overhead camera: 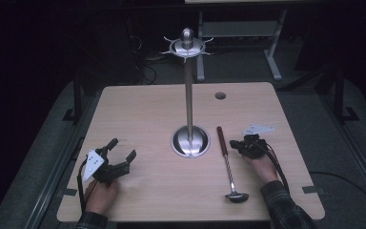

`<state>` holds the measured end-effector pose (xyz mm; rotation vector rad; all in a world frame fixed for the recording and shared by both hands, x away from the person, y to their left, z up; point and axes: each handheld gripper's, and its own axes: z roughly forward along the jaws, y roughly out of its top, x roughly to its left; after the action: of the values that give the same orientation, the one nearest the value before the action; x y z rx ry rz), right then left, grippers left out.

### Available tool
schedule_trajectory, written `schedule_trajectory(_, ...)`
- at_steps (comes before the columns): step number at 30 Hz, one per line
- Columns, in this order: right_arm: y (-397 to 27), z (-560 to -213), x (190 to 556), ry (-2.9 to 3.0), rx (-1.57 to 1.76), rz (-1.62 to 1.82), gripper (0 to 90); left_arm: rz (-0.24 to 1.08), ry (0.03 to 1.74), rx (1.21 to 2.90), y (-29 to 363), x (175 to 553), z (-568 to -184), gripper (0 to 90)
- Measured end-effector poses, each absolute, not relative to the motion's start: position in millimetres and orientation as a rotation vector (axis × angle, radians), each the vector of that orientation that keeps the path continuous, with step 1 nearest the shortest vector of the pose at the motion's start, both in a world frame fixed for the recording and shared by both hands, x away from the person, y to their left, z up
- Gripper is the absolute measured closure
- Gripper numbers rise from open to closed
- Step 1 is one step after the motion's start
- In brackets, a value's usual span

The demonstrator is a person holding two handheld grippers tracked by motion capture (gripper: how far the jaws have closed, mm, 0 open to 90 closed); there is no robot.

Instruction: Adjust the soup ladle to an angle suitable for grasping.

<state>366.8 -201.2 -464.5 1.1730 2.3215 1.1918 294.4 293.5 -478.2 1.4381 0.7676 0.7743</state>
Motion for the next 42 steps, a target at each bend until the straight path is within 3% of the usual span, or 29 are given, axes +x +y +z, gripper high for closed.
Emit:
schedule_trajectory(31,-170.1,-475.6,365.7,2.454,1.079,1.141,89.7,0.774,0.768,1.439,293.5,294.4,-478.2,13.3)
schedule_trajectory(42,-174.7,-463.7,358.9,2.475,1.134,1.137,89.7,0.777,0.765,1.444,294.0,294.5,-478.2,13.2)
